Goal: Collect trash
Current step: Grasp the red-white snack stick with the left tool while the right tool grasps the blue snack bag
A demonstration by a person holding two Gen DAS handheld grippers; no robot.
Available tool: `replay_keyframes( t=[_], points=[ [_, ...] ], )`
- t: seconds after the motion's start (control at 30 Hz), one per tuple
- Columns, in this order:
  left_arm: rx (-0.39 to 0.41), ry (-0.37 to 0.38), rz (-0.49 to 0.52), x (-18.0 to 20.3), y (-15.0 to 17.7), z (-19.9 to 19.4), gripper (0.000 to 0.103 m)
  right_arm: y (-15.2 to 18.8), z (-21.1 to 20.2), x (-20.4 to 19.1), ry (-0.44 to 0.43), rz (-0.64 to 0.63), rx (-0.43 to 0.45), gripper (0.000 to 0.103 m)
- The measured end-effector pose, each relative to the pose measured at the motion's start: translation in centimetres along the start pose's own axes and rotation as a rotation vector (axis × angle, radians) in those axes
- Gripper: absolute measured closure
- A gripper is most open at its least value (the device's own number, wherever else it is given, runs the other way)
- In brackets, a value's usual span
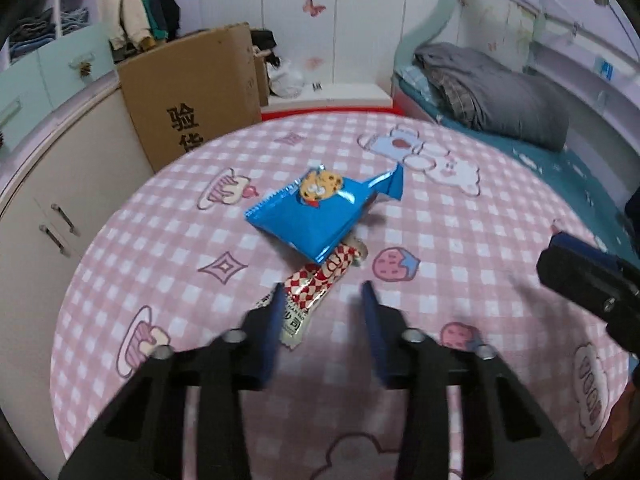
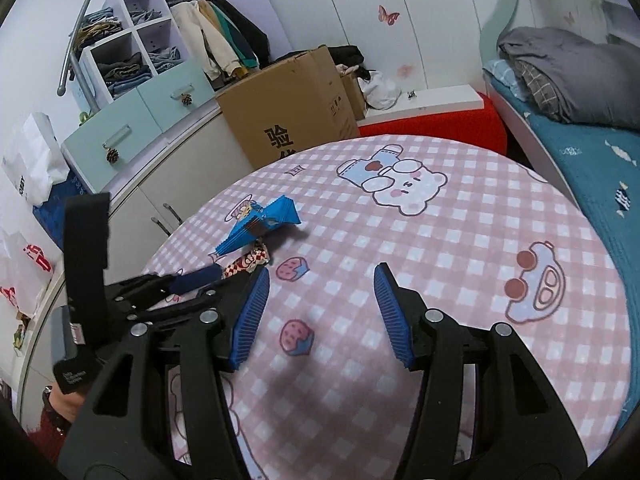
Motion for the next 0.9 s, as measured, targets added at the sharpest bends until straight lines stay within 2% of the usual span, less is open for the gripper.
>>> replay_keyframes(
  t=[0.03,0.07,0.1,0.17,0.23,0.37,0.43,0.47,0.5,0.57,0.83,0.9],
  points=[
    [0.001,-0.002,0.013,-0.1,-0.1,0.1,0.073,-0.1,0.3,0.0,-0.002,0.001,-0.002,0.049],
    [-0.004,-0.001,0.019,-0.2,-0.2,0.2,0.08,-0.3,0.5,-0.1,-0.008,0.003,-0.003,0.049],
    [-0.006,-0.001,0.02,-0.4,-0.2,0.2,0.093,-0.4,0.7,-0.2,-0.012,0.005,-0.005,0.049],
    [-0.019,0.006,0.015,-1.1,-0.2,0.2,0.103,-0.6,1.1,-0.6,-0.03,0.018,-0.007,0.048],
    [-0.032,0.044,0.005,-1.5,0.4,-0.2,0.103,-0.8,1.6,-1.0,-0.049,0.034,-0.013,0.046],
    [-0.025,0.018,0.019,-1.9,1.6,-0.8,0.103,-0.9,2.6,-1.8,-0.083,0.072,-0.023,0.043],
    [0.041,-0.008,0.002,-2.3,1.3,-1.9,0.101,-1.1,2.4,-1.7,-0.078,0.1,0.003,0.043],
    [0.064,-0.019,0.016,-2.3,1.2,-2.2,0.092,-1.1,2.3,-1.7,-0.077,0.107,0.005,0.042],
    [0.062,-0.047,0.045,-2.1,0.9,-2.2,0.074,-1.1,2.4,-1.8,-0.081,0.109,-0.001,0.042],
    [0.073,-0.054,0.078,-1.8,0.7,-2.2,0.06,-1.1,2.4,-1.9,-0.067,0.092,0.0,0.042],
    [0.021,-0.064,0.183,0.3,0.0,0.6,0.059,-1.0,3.1,-1.5,-0.04,0.082,-0.015,0.042],
    [0.014,-0.052,0.195,0.6,-0.2,1.0,0.075,-1.0,3.5,-1.6,-0.044,0.085,-0.021,0.042]
  ],
)
Point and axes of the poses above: each gripper's, at about its wrist camera, not at the fingertips, and z roughly the way its jaws point, x to its right, y to its underside, the point moved 3 cm from there along z, roughly the way its jaws point, and after that the axes turned 1 degree about x, right-handed, at the moved point
